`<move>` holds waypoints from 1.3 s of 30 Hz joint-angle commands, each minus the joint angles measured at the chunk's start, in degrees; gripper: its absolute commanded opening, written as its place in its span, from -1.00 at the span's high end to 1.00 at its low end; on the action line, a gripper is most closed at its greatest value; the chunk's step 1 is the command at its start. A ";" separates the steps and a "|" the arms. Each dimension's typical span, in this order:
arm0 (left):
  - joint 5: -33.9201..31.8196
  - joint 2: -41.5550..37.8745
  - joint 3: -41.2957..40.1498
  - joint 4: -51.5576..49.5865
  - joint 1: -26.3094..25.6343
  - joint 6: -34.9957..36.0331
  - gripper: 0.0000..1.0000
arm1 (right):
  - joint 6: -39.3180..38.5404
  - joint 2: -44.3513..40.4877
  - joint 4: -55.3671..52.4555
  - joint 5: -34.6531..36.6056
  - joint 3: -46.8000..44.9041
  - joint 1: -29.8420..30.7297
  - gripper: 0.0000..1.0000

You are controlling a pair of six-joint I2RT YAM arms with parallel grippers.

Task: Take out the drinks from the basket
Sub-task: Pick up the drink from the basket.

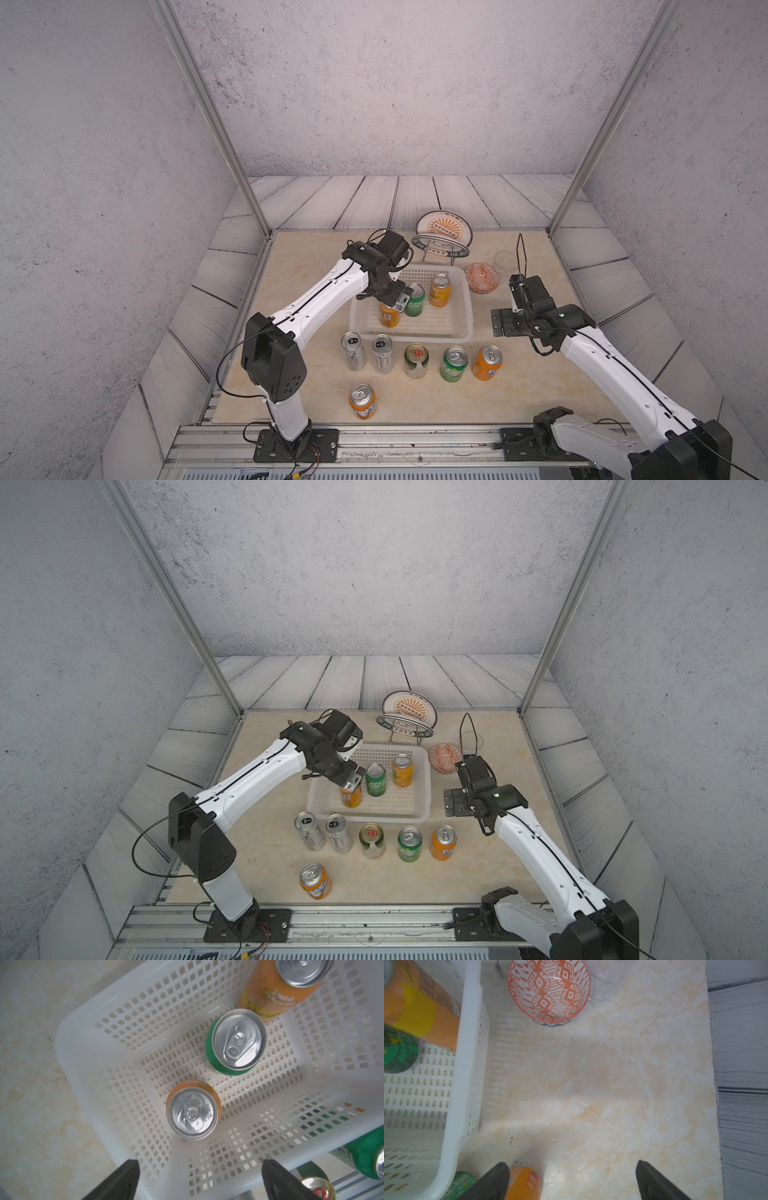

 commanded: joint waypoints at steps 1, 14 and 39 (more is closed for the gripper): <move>0.03 3.24 2.99 -3.28 0.83 1.82 -0.97 | -0.24 0.27 -0.47 -0.51 -0.09 -0.31 -0.99; 2.55 11.07 2.40 -0.76 1.46 1.46 -0.93 | -0.23 0.00 -0.33 -0.77 -0.16 -0.46 -0.99; -0.53 10.21 0.97 -0.56 1.46 0.06 -0.35 | -0.24 -0.34 -0.23 -0.78 -0.18 -0.54 -0.99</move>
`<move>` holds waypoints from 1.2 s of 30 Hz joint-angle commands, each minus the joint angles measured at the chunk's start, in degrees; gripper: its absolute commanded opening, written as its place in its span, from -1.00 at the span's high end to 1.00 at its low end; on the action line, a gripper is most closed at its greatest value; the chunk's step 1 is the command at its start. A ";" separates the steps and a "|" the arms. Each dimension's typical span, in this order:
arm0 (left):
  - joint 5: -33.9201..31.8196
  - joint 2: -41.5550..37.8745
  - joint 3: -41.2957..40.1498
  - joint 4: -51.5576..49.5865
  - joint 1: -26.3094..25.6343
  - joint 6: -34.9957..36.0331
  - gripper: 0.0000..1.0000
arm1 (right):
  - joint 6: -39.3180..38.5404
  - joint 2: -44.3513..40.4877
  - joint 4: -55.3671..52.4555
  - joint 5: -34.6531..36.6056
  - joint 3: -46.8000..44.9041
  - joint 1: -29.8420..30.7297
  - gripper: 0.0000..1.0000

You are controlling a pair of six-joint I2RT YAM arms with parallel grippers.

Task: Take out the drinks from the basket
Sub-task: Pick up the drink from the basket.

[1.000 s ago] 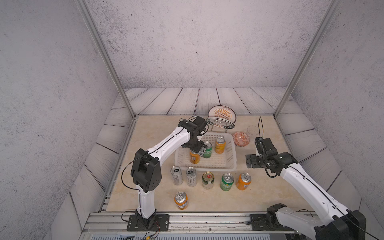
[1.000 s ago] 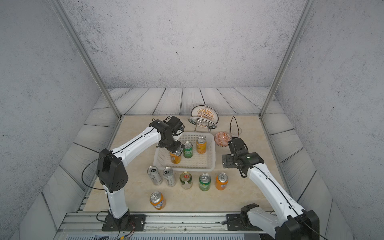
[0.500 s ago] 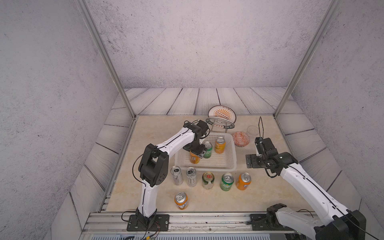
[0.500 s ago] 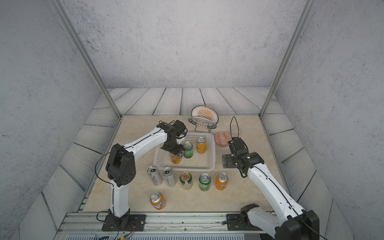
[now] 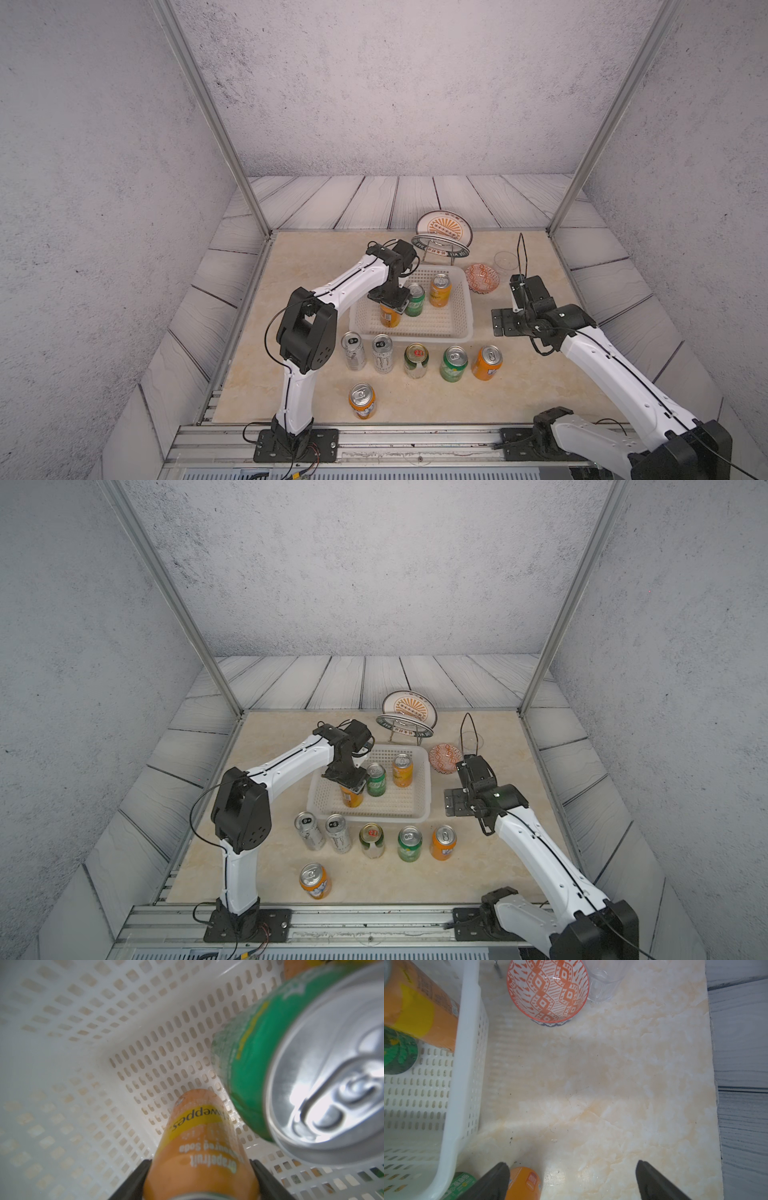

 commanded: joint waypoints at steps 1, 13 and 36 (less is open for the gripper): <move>-1.59 -3.58 -0.69 -1.78 0.15 -0.32 -0.35 | -0.30 -0.39 -0.23 -0.64 -0.18 -0.23 -0.99; -4.22 -11.61 -0.65 -4.36 0.15 -0.60 -0.34 | -0.26 -0.49 -0.23 -0.62 -0.19 -0.24 -0.99; -3.27 -28.52 2.33 -9.43 -3.44 -2.90 -0.29 | -0.11 -0.62 -0.28 -0.45 -0.18 -0.25 -0.99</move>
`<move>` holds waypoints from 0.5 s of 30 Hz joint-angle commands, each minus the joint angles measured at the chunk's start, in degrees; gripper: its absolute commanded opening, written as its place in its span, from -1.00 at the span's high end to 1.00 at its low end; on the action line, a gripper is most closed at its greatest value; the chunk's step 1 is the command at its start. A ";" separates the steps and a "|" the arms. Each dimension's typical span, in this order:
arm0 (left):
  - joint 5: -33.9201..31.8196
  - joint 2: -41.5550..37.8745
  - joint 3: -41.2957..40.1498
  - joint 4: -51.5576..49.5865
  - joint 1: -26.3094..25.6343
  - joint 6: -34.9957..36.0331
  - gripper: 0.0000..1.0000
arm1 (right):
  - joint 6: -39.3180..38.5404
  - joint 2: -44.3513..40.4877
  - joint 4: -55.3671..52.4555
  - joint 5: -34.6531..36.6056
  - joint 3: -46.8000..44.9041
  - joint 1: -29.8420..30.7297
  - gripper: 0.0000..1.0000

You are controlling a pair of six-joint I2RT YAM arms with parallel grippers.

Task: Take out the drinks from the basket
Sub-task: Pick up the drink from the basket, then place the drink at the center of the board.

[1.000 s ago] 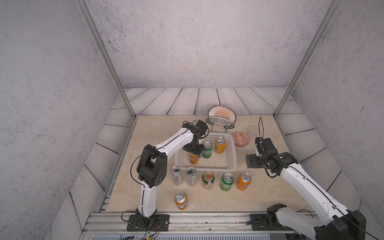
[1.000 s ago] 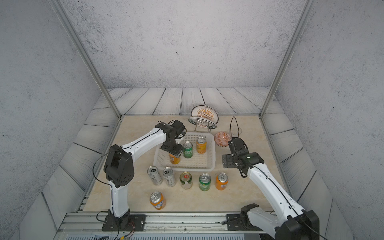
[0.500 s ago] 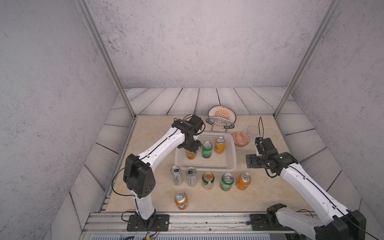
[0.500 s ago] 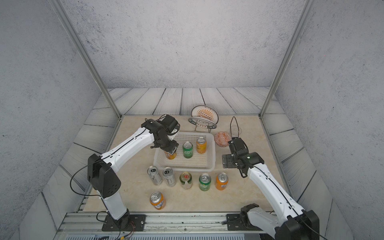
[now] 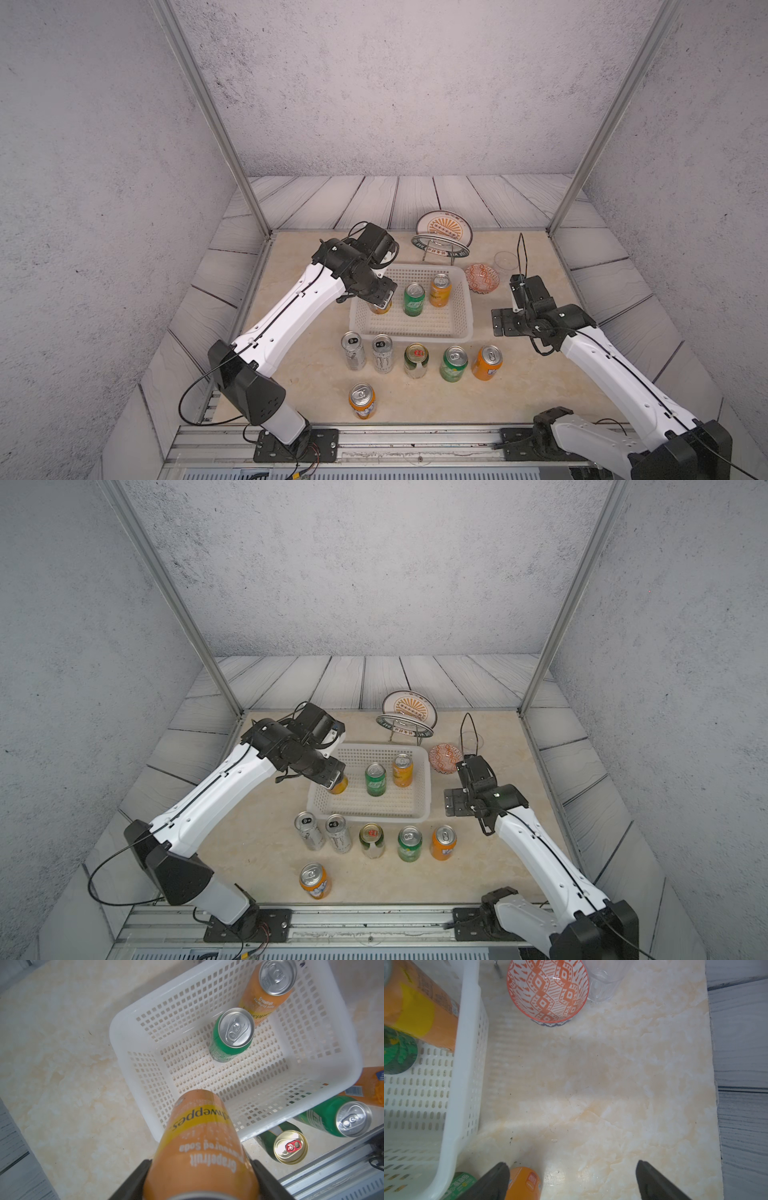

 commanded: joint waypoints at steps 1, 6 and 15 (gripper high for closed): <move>-1.54 -2.77 2.96 -0.86 -1.91 -1.39 -0.29 | -0.17 -0.67 -0.31 -0.47 -0.18 -0.27 -0.99; -4.00 -3.91 4.59 -3.07 -6.26 -2.58 -0.30 | -0.15 -0.66 -0.32 -0.39 -0.18 -0.31 -0.99; -6.09 -5.34 6.51 -4.51 -15.14 -6.02 -0.29 | -0.10 -0.54 -0.38 -0.27 -0.17 -0.24 -0.99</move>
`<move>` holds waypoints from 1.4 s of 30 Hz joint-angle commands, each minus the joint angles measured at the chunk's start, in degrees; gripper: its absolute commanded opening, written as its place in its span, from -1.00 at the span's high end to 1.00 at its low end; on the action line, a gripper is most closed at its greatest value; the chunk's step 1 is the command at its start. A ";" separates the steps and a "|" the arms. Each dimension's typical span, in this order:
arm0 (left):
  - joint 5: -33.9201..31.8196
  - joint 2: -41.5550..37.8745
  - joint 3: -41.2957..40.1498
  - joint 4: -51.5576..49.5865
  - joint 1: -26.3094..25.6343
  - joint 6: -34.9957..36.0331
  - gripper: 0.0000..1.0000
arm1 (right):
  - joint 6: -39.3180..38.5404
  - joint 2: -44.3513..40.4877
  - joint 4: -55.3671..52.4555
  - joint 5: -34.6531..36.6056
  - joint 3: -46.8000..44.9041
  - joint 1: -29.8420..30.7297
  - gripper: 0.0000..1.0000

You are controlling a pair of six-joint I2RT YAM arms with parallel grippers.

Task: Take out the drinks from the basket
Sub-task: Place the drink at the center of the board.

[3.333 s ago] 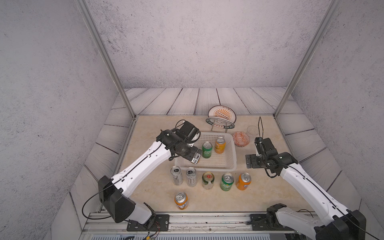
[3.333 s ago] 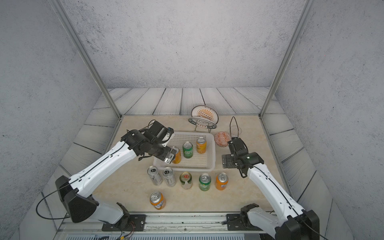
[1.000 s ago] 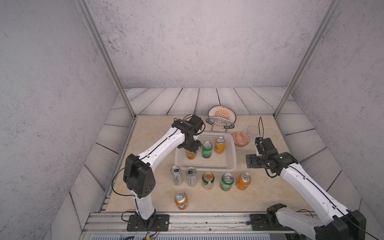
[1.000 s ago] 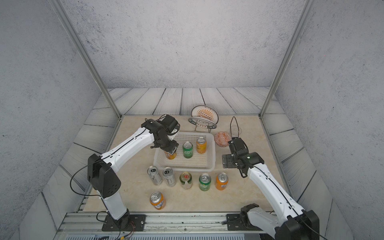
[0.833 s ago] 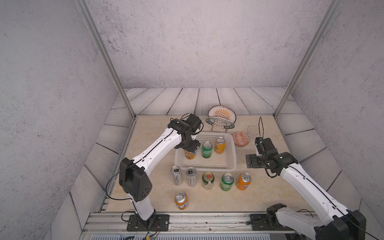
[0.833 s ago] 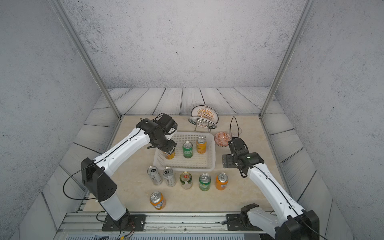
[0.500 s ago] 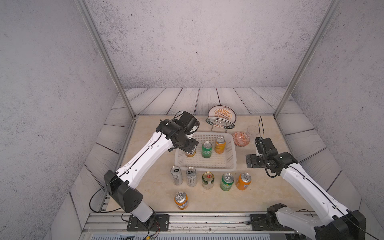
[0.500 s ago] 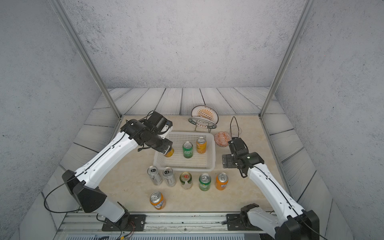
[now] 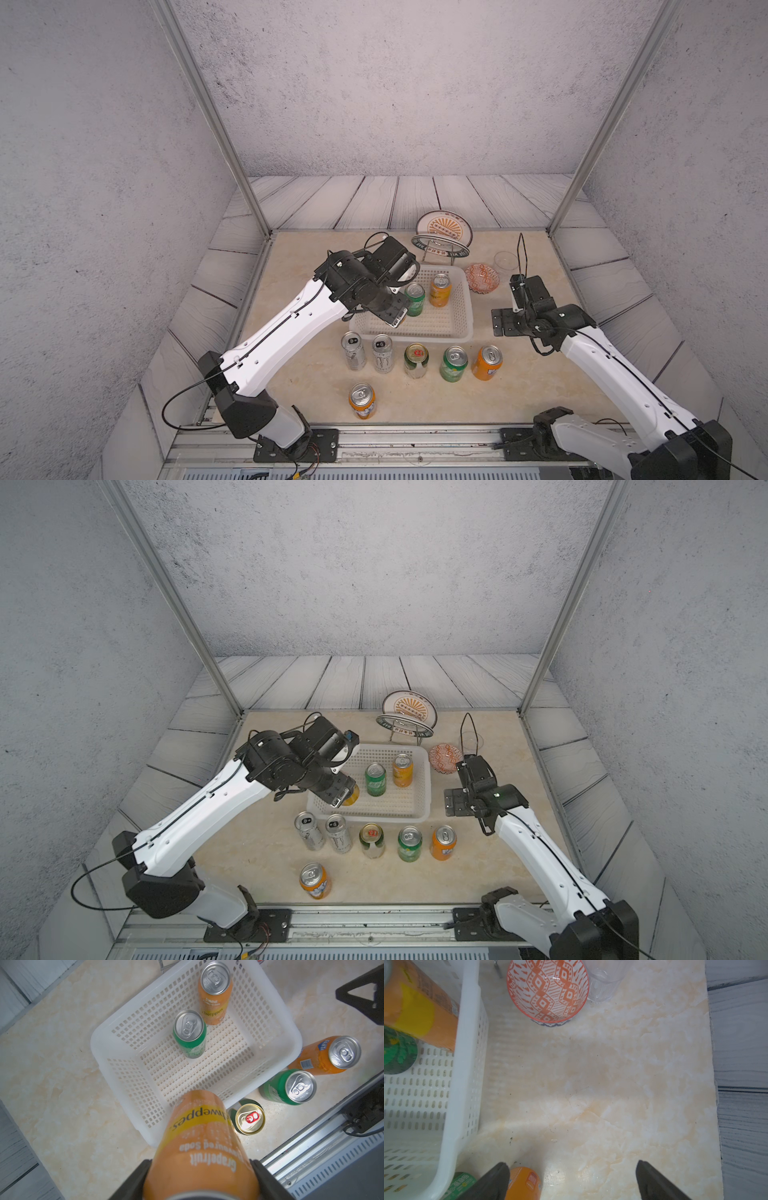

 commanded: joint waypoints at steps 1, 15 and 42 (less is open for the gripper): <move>-1.75 -2.78 2.69 0.36 -2.52 -2.19 -0.28 | -0.16 -0.51 -0.36 -0.22 -0.22 -0.24 -0.99; -0.62 -5.00 -3.74 0.50 -12.11 -6.41 -0.29 | -0.17 -0.67 -0.43 -0.10 -0.18 -0.25 -0.99; 4.53 -3.86 -21.27 5.35 -19.85 -14.24 -0.27 | -0.25 -0.44 -0.49 0.08 -0.09 -0.41 -0.99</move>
